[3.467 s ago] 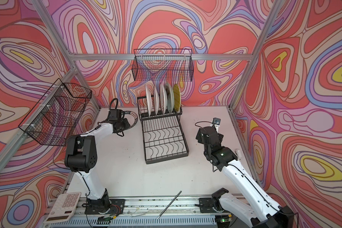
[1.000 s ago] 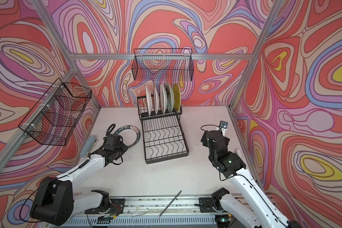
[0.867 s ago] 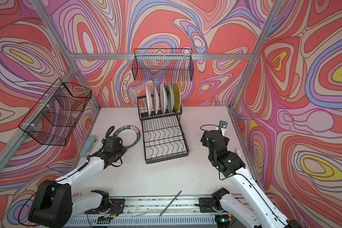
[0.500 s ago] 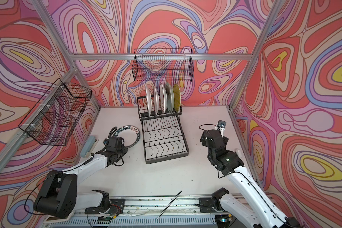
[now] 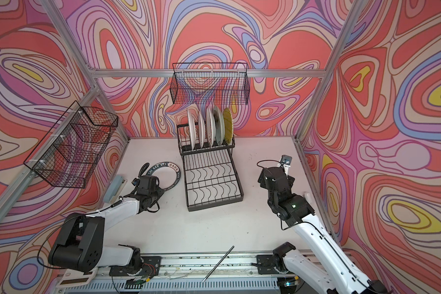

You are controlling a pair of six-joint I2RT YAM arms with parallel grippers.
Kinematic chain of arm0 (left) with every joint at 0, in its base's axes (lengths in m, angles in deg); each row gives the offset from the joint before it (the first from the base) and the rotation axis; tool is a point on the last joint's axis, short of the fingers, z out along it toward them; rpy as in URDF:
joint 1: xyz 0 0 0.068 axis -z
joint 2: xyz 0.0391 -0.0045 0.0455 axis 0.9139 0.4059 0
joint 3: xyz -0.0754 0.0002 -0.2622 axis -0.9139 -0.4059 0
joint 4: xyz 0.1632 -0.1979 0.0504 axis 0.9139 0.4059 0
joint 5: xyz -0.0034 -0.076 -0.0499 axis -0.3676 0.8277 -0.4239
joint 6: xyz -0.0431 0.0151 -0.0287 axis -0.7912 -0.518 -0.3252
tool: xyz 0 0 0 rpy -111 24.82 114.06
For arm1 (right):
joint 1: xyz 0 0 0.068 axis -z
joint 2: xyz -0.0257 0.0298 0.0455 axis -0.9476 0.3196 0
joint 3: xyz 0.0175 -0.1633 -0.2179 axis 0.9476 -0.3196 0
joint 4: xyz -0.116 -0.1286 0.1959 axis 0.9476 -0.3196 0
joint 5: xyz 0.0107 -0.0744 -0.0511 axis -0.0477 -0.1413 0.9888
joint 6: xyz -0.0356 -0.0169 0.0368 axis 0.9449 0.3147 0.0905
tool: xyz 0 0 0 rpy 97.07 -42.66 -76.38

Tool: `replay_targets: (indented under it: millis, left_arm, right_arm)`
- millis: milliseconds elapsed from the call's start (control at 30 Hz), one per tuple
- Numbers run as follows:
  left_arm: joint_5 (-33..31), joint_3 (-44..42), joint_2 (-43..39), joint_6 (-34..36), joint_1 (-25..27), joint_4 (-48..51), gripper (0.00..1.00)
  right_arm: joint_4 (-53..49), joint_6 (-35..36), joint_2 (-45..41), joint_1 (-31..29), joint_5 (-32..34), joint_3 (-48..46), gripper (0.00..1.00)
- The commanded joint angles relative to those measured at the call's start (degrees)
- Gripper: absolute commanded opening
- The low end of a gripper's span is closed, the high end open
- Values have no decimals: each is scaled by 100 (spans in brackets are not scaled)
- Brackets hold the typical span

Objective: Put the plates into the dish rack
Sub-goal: 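Lower the left gripper over the rim of the HAO SHI HAO WEI plate, then close the left gripper on the plate's rim nearest the robot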

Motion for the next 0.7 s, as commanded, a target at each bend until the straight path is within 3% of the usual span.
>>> replay_targets:
  millis: [0,667]
  left_arm:
    - [88,139,116,1,-131,-16,41]
    - [498,425,794,-76,-504,-379,36]
  right_arm:
    - [74,44,8,31,83,33,84]
    - [174,39,104,37,61,33,84]
